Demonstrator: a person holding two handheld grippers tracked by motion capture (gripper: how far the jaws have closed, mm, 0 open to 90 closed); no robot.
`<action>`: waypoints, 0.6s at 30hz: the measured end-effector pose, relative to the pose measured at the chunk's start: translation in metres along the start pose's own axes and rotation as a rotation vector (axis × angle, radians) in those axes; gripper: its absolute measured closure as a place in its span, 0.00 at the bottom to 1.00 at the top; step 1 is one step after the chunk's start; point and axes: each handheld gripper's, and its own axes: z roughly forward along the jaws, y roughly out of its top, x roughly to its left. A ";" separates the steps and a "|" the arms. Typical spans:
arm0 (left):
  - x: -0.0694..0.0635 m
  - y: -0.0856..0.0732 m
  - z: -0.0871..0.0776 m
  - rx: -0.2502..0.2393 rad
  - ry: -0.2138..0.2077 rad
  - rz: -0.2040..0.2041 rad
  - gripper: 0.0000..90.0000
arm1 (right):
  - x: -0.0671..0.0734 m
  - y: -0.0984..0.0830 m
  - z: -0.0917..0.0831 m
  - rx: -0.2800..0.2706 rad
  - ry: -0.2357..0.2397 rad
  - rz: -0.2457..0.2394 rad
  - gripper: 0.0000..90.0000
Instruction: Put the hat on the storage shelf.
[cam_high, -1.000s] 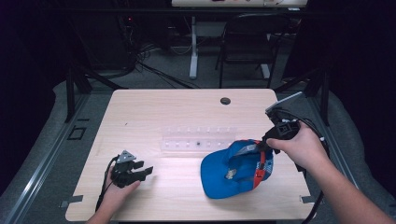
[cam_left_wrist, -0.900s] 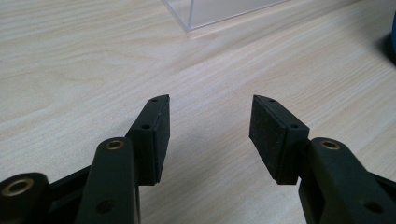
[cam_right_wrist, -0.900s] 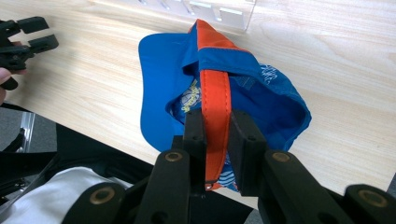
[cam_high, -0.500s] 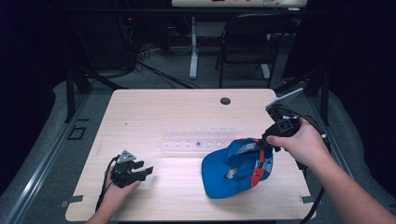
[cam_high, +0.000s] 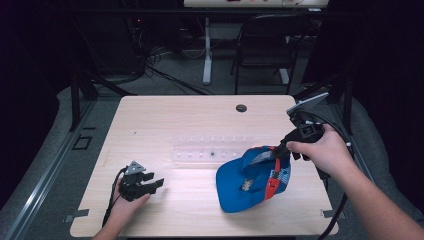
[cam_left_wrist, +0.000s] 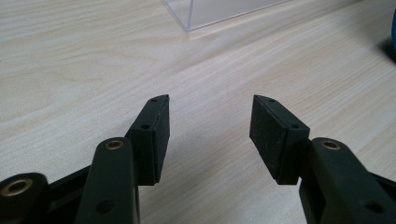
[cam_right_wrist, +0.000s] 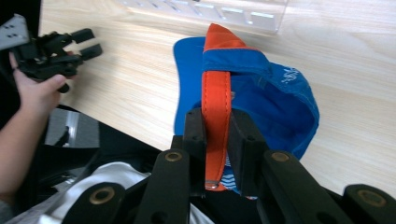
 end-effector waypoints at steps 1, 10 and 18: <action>0.000 0.000 0.000 0.001 -0.001 -0.001 0.54 | 0.000 0.001 -0.001 0.010 0.009 0.002 0.87; 0.000 0.000 0.000 -0.001 0.000 -0.002 0.54 | -0.003 0.002 -0.002 0.008 0.108 0.036 0.87; 0.000 0.000 0.000 0.000 0.000 0.000 0.54 | -0.004 0.003 0.000 0.009 0.215 0.054 0.87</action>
